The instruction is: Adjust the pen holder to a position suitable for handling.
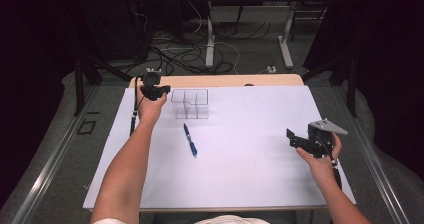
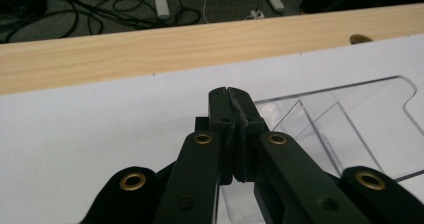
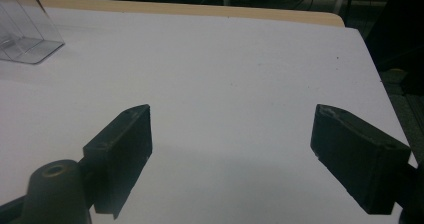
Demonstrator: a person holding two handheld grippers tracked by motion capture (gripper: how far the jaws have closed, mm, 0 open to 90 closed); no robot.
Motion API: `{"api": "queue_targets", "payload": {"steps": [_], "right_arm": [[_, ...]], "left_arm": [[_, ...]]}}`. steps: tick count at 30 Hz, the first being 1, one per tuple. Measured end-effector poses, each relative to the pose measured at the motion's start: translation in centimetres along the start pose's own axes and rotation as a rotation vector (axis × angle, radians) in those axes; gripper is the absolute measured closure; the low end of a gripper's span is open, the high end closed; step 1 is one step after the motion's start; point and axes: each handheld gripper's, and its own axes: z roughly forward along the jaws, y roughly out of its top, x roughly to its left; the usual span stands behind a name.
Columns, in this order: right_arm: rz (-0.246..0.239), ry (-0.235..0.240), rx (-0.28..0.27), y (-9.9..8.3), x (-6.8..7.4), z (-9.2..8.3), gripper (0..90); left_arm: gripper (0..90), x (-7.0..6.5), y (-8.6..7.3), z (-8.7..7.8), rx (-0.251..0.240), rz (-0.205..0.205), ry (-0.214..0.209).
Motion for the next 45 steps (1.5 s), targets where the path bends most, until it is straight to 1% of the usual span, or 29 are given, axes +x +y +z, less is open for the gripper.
{"api": "queue_targets", "payload": {"steps": [1, 5, 7, 8, 11, 12, 14, 15, 16, 17, 18, 21, 22, 23, 25, 26, 27, 28, 29, 30, 32, 33, 36, 37, 38, 40, 41, 43, 45], "right_arm": [[0.003, 0.0, -0.02, -0.1, 0.0, 0.2, 16.4], [0.009, 0.005, -0.019, -0.1, 0.1, 0.2, 16.4], [0.015, 0.007, -0.015, -0.1, 0.2, 0.2, 16.4], [0.014, 0.007, -0.012, -0.1, 0.1, 0.2, 16.4], [0.015, 0.007, -0.009, -0.2, 0.2, 0.3, 16.4], [0.016, 0.009, -0.009, -0.2, 0.2, 0.3, 16.4], [0.016, 0.01, -0.008, -0.2, 0.2, 0.3, 16.4], [0.016, 0.01, -0.008, -0.2, 0.2, 0.3, 16.4], [0.016, 0.007, -0.003, -0.2, 0.2, 0.3, 16.4], [0.016, 0.01, -0.008, -0.2, 0.2, 0.3, 16.4], [0.016, 0.003, -0.007, -0.2, 0.3, 0.3, 16.4], [0.014, 0.006, -0.006, -0.2, 0.3, 0.4, 16.4], [0.014, 0.01, -0.001, -0.2, 0.3, 0.4, 16.4], [0.004, 0.011, -0.003, -0.2, 0.3, 0.4, 16.4], [0.002, 0.014, -0.007, -0.2, 0.3, 0.5, 16.4], [0.002, 0.016, -0.007, -0.2, 0.3, 0.5, 16.4], [0.004, 0.015, -0.006, -0.2, 0.3, 0.5, 16.4], [0.001, 0.016, -0.007, -0.2, 0.3, 0.5, 16.4], [0.002, 0.016, -0.006, -0.2, 0.3, 0.5, 16.4], [0.002, 0.015, -0.006, -0.2, 0.3, 0.5, 16.5], [0.002, 0.017, -0.006, -0.2, 0.3, 0.5, 16.5], [0.002, 0.017, -0.006, -0.2, 0.3, 0.5, 16.5], [0.008, 0.014, 0.001, -0.1, 0.4, 0.3, 16.5], [0.001, 0.012, 0.0, -0.1, 0.3, 0.3, 16.5], [0.006, 0.018, -0.007, -0.2, 0.3, 0.4, 16.5], [0.005, 0.016, -0.006, -0.2, 0.3, 0.4, 16.6], [0.006, 0.019, -0.004, -0.2, 0.4, 0.4, 16.5], [0.004, 0.019, -0.003, -0.2, 0.4, 0.4, 16.6], [0.011, 0.02, -0.003, -0.2, 0.5, 0.4, 16.6]], "left_arm": [[89.7, 0.0, 0.0, 0.0, 0.0, 0.0, 0.0], [89.8, -0.1, -0.3, 0.7, 0.039, -0.003, -0.004], [89.8, -0.2, -0.3, 0.8, 0.042, -0.002, -0.007], [89.8, -0.3, -0.4, 0.9, 0.046, -0.007, 0.002], [89.8, -0.3, -0.4, 1.0, 0.053, -0.017, 0.004], [89.8, -0.3, -0.5, 1.0, 0.055, -0.024, -0.005], [89.8, -0.3, -0.6, 1.1, 0.051, -0.024, 0.0], [89.8, -0.3, -0.6, 1.0, 0.052, -0.031, 0.0], [89.8, -0.3, -0.7, 1.1, 0.039, -0.039, -0.003], [89.8, -0.3, -0.8, 1.1, 0.037, -0.043, -0.004], [89.8, -0.3, -0.8, 1.1, 0.037, -0.043, -0.004], [89.9, -0.4, -0.8, 1.1, 0.042, -0.041, -0.015], [89.8, -0.6, -0.8, 1.0, 0.048, -0.039, -0.019], [89.9, -0.8, -0.8, 1.1, 0.043, -0.037, -0.017], [89.9, -0.9, -0.8, 1.1, 0.046, -0.035, -0.02], [89.9, -1.0, -0.8, 1.1, 0.053, -0.024, -0.03], [89.8, -1.3, -0.8, 1.1, 0.047, -0.026, -0.027], [89.9, -1.4, -0.8, 1.1, 0.049, -0.018, -0.028], [89.9, -1.9, -0.9, 1.2, 0.045, -0.027, -0.028], [89.9, -1.9, -0.9, 1.2, 0.045, -0.027, -0.028], [89.9, -2.2, -0.9, 1.2, 0.046, -0.022, -0.023], [89.9, -2.3, -0.9, 1.1, 0.053, -0.011, -0.02], [89.8, -3.0, -1.1, 1.1, 0.047, -0.025, -0.026], [89.8, -3.1, -1.2, 1.0, 0.048, -0.03, -0.028], [89.9, -3.3, -1.3, 1.0, 0.042, -0.044, -0.032], [89.8, -3.6, -1.3, 0.9, 0.056, -0.036, -0.031], [89.8, -3.9, -1.4, 0.7, 0.069, -0.033, -0.038], [89.9, -4.0, -1.4, 0.7, 0.067, -0.029, -0.042], [89.9, -4.3, -1.5, 0.6, 0.077, -0.024, -0.04]]}}
